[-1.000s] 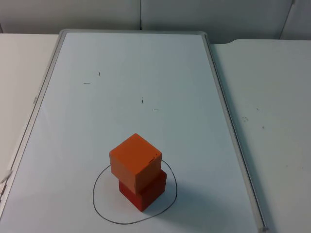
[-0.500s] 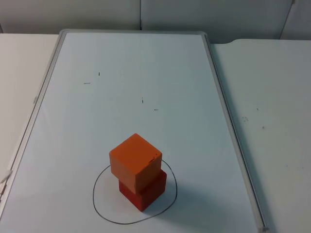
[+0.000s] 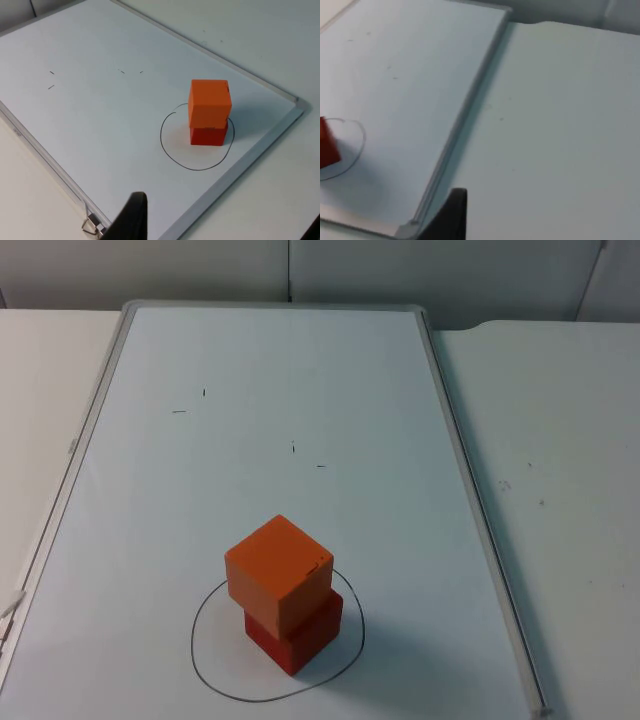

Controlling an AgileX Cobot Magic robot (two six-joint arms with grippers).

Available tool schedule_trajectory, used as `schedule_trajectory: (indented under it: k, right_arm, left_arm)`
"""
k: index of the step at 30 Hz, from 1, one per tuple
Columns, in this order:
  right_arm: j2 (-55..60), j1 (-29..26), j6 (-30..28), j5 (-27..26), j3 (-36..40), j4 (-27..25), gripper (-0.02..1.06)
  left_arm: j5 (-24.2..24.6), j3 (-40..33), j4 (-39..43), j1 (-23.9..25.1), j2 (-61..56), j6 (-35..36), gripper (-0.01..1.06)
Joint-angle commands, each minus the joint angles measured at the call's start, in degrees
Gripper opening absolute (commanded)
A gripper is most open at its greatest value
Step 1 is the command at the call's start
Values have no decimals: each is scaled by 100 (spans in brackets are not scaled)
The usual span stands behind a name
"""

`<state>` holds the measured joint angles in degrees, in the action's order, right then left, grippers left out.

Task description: Pick up one cube with the left hand and another cube with the right hand. First place the cube in the right hand at the target position, then stack the cube in the left hand on top.

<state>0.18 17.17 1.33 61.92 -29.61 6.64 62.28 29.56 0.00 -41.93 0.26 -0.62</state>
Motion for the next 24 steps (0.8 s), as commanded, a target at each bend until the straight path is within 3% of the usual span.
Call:
schedule_trajectory:
  k: [1,5,12,16,24]
  right_arm:
    - [-18,-361,-31,-32,50,-16,105]
    - [-18,-1259,-31,-32,50,-16,105]
    - [-18,-1468,-31,-32,50,-30,105]
    - [-18,-1468,-31,-32,50,-30,105]
    - [-18,-1468,-31,-32,50,-30,105]
  left_arm:
    - [-55,-14,0,-46,-26,-6,105]
    - [-55,-14,0,-46,-26,-6,105]
    - [-55,-14,0,-7,-26,-6,105]
    - [-55,-14,0,310,-26,-6,105]
    - [-55,-14,0,1767,-26,-6,105]
